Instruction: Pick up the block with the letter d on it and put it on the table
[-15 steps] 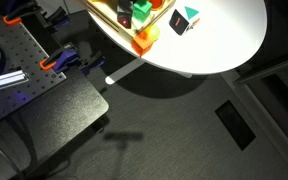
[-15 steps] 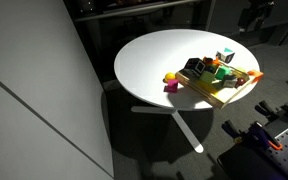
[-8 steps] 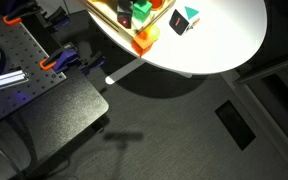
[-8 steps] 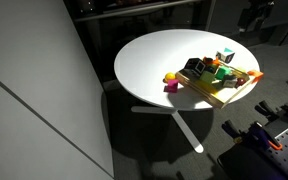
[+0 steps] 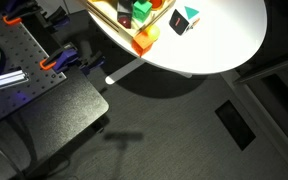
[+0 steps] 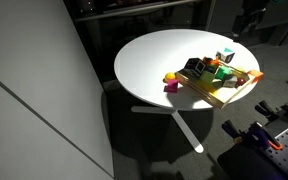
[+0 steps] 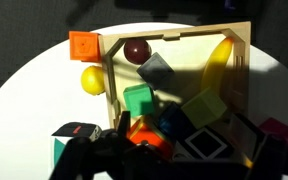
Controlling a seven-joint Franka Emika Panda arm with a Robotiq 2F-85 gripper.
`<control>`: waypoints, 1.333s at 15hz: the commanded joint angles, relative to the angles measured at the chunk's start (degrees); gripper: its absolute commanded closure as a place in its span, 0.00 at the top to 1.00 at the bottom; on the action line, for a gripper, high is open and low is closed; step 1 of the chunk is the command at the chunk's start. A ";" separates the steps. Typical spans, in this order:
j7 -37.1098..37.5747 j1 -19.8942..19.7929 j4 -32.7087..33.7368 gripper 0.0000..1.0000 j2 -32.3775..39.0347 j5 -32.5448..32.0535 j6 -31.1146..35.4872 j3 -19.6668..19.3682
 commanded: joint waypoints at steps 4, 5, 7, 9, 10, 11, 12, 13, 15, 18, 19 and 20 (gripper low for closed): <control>0.22 1.59 1.27 1.00 4.59 0.36 5.96 1.57; 0.56 1.81 1.35 1.00 5.31 0.03 7.04 1.78; 1.18 2.19 1.74 1.00 7.16 -0.50 8.96 2.20; 1.69 2.52 2.23 1.00 9.28 -0.61 10.75 2.57; 2.02 2.66 2.47 1.00 10.24 -0.87 11.58 2.70; 2.29 2.82 2.86 1.00 11.27 -0.96 12.12 2.79; 2.65 2.97 3.20 1.00 12.16 -1.08 12.67 2.85; 3.45 3.18 3.71 1.00 13.12 -1.28 12.93 2.86; 5.08 3.55 4.86 1.00 14.79 -1.38 13.21 2.84; 8.46 4.25 6.91 1.00 17.01 -1.71 13.23 2.63; 9.28 4.44 7.59 1.00 17.66 -1.59 13.24 2.65; 9.98 4.63 8.30 1.00 18.30 -1.49 13.28 2.67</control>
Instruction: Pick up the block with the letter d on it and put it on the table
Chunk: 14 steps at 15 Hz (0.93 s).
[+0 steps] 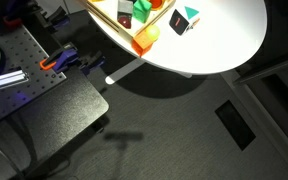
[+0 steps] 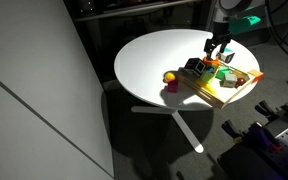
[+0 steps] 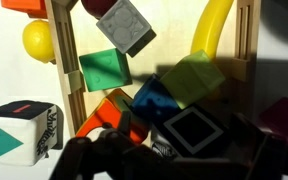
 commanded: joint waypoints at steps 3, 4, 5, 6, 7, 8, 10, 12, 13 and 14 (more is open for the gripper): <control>6.03 1.62 4.68 1.00 4.03 -1.94 0.85 -0.28; 6.69 1.92 5.41 1.00 4.76 -2.08 1.00 -0.34; 7.36 2.19 5.98 1.00 5.39 -2.34 1.16 -0.41; 8.15 2.50 6.60 1.00 6.08 -2.72 1.29 -0.53; 8.75 2.78 7.36 1.00 6.88 -3.09 1.28 -0.66; 9.30 3.03 7.93 1.00 7.52 -3.58 1.20 -0.78; 10.35 3.55 9.27 1.00 8.95 -4.70 1.14 -1.01; 11.16 3.97 10.58 1.00 10.29 -5.54 0.99 -1.18; 11.55 4.24 11.07 1.00 10.91 -6.07 1.18 -1.28; 11.72 4.50 11.61 1.00 11.49 -6.42 1.30 -1.42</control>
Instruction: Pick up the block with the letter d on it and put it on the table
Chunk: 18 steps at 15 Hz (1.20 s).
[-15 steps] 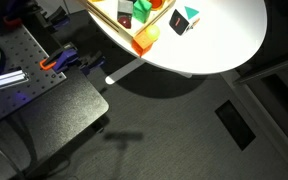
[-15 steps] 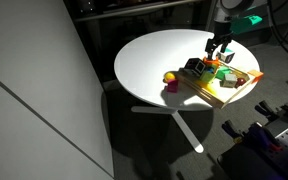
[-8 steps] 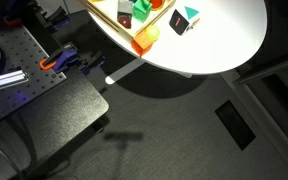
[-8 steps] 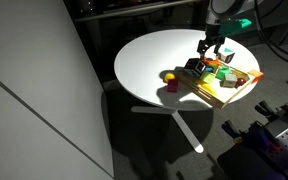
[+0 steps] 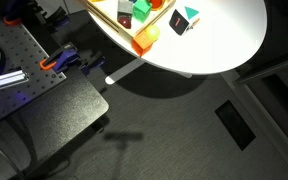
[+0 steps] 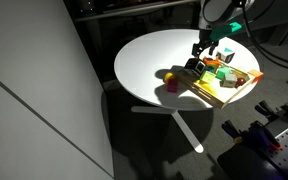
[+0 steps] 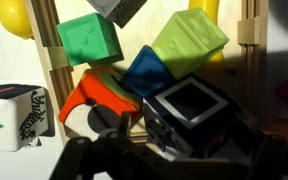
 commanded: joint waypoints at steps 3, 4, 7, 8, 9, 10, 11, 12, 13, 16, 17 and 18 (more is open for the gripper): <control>2.81 1.87 4.31 1.00 3.82 -2.75 0.28 -1.19; 2.83 2.04 4.77 1.00 4.31 -2.76 0.27 -1.26; 2.60 2.26 5.89 1.00 5.61 -2.58 0.35 -1.41; 2.61 2.35 6.15 1.00 5.95 -2.60 0.33 -1.50; 2.62 2.42 6.38 1.00 6.29 -2.63 0.34 -1.59; 2.51 2.46 6.60 1.00 6.63 -2.60 0.24 -1.65; 2.34 2.45 6.72 0.75 6.91 -2.55 0.12 -1.68; 2.32 2.48 6.84 0.73 7.15 -2.59 0.04 -1.74; 2.19 2.44 6.89 0.64 7.22 -2.49 -0.07 -1.71; 1.95 2.37 7.03 0.40 6.83 -2.20 -1.29 -1.62; 1.86 2.30 6.96 0.32 6.52 -2.04 -1.71 -1.57; 1.53 2.13 6.84 0.27 5.99 -1.77 -2.38 -1.43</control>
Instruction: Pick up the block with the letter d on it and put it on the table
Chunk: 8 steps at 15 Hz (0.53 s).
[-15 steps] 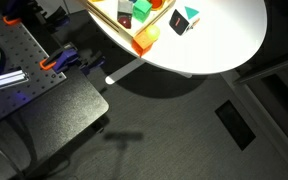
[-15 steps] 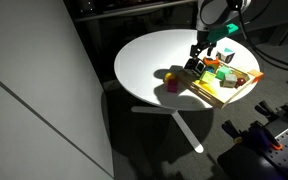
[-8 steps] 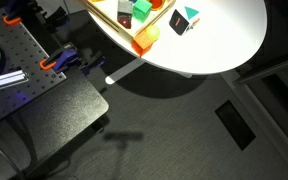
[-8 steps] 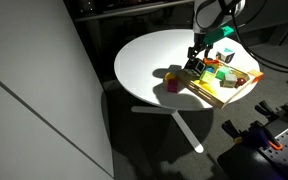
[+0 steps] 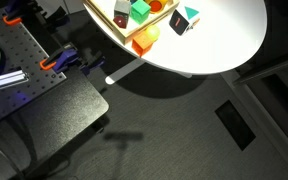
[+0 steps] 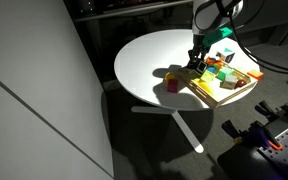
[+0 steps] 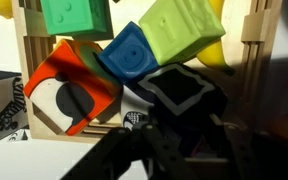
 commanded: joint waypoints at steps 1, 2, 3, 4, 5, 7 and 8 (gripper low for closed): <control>0.51 0.24 0.90 0.19 -0.85 -0.77 -2.78 -0.44; 0.31 0.15 0.69 0.12 -1.35 -0.70 -3.23 -0.37; 0.33 0.14 0.56 0.07 -1.81 -0.72 -3.80 -0.39; 0.03 0.04 0.28 0.04 -2.56 -0.62 -4.66 -0.29; -0.07 -0.01 0.04 0.02 -3.26 -0.64 -5.40 -0.25; -0.26 -0.16 -0.24 0.05 -4.65 -0.60 -7.36 -0.13; -0.15 -0.18 -0.33 0.04 -5.36 -0.71 -8.19 -0.15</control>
